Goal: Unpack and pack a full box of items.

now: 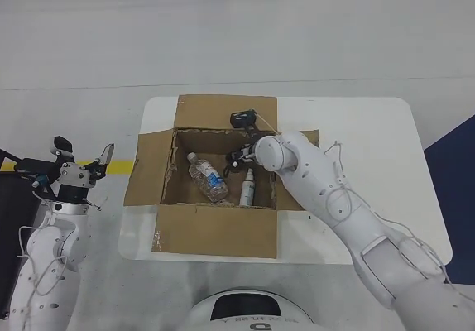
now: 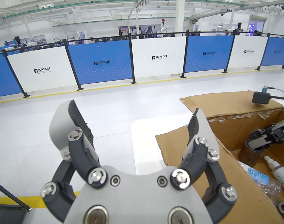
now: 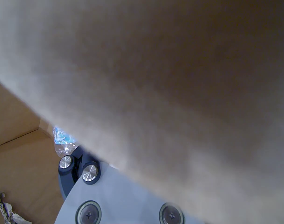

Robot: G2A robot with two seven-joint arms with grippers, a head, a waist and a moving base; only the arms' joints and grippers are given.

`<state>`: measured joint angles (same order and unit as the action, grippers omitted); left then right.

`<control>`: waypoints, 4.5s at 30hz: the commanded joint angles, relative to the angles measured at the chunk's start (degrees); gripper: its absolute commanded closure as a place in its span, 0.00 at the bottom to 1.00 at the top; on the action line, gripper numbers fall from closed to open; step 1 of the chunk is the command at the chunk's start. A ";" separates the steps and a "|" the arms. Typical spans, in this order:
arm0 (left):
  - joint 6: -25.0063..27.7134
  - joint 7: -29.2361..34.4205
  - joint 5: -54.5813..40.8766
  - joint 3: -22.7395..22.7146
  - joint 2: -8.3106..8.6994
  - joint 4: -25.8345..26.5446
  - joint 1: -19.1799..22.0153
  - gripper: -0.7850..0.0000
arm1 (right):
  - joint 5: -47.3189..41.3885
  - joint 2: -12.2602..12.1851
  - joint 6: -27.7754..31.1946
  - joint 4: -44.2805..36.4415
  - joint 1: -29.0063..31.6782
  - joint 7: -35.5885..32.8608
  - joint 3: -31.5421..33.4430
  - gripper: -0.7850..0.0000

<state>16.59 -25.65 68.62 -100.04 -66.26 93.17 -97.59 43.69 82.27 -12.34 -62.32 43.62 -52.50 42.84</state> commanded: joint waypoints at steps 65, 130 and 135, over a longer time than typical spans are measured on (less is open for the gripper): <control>0.00 0.00 0.00 0.00 0.00 0.00 0.00 0.00 | 3.37 -12.23 15.22 -44.12 66.15 26.68 65.55 1.00; 0.00 0.00 0.00 0.00 0.00 0.00 0.00 0.00 | 7.42 -7.24 30.37 -25.47 14.06 8.19 7.82 0.14; 0.00 0.00 0.00 0.00 0.00 0.00 0.00 0.00 | 7.97 -4.67 27.89 -17.59 9.05 8.42 0.39 0.17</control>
<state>16.59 -25.65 68.62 -100.04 -66.26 93.17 -97.59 51.30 77.15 16.23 -81.20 53.50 -44.18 44.58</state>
